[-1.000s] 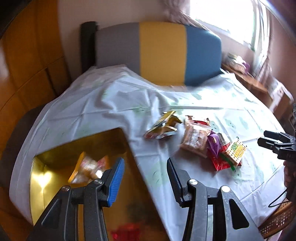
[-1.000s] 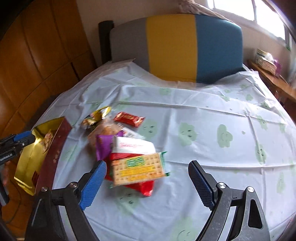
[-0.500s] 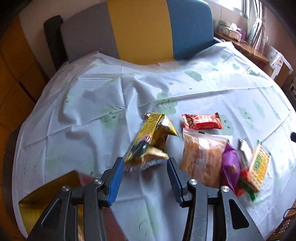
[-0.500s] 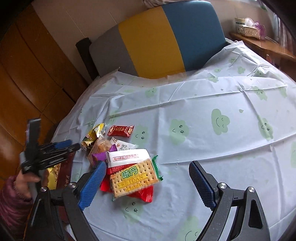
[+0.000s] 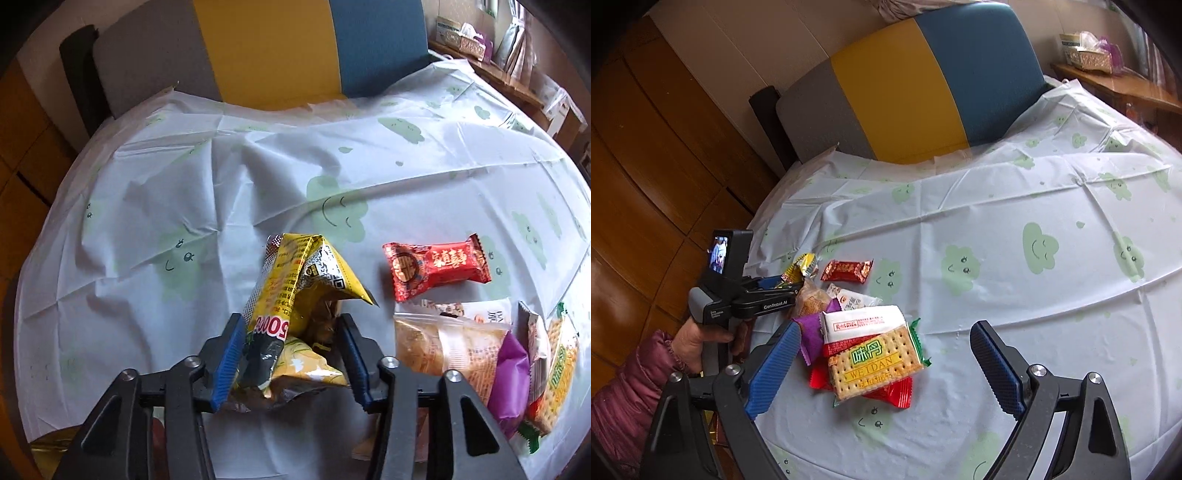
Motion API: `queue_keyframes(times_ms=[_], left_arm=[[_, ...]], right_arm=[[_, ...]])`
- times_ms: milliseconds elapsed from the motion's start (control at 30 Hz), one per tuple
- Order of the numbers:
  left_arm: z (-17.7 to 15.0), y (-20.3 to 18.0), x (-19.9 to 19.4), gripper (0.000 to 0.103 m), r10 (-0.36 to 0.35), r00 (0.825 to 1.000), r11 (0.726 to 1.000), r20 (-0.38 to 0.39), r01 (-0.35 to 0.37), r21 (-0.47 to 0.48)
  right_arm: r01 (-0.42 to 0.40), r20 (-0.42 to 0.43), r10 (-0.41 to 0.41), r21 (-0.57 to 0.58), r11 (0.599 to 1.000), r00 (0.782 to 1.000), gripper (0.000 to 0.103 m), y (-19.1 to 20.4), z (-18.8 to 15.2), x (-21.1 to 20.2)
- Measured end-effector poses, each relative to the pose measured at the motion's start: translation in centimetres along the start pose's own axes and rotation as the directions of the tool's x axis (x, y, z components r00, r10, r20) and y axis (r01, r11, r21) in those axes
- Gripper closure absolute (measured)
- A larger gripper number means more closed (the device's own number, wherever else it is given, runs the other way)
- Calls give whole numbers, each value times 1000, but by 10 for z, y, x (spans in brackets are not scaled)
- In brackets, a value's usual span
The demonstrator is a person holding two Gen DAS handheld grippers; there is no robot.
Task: Organize snacks
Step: 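Reach to the yellow snack bag and grasp it with the left gripper, then grasp the purple pastry with the right gripper while the left gripper holds the yellow bag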
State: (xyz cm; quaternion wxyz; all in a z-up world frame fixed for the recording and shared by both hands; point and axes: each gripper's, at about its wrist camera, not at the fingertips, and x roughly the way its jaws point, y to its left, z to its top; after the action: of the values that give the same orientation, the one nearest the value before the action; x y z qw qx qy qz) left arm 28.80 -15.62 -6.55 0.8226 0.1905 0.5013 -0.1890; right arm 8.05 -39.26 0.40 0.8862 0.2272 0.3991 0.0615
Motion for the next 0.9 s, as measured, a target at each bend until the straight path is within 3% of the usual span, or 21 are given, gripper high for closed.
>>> queue_keyframes(times_ms=[100,300,467,600,733,900], left_arm=[[-5,-1,-7,63,10,1000,1000,18,-10,-16],[-23,-2,-44,63,-17,998,993,63,24,-114],[-53,-24,-82,63,-25,995,992,96,37,-123],[-85,-40,-106,63,-81,989,983,122,99,-153],[-119,-61,-119,63,-116,985,980,126,135,-148],[-161,-90,-124,63,-133,986,987,104,141,-76]], right_arm=[[12,18,-11,-27,1000,1000,9,3,1,-2],[33,-6,-33,-21,999,999,9,-2,0,3],[54,-33,-54,-19,998,998,9,-5,-4,7],[67,-41,-68,-28,997,997,9,-5,-5,8],[80,-51,-82,-41,996,995,9,-4,-8,11],[93,-57,-98,-92,991,994,10,3,-12,15]])
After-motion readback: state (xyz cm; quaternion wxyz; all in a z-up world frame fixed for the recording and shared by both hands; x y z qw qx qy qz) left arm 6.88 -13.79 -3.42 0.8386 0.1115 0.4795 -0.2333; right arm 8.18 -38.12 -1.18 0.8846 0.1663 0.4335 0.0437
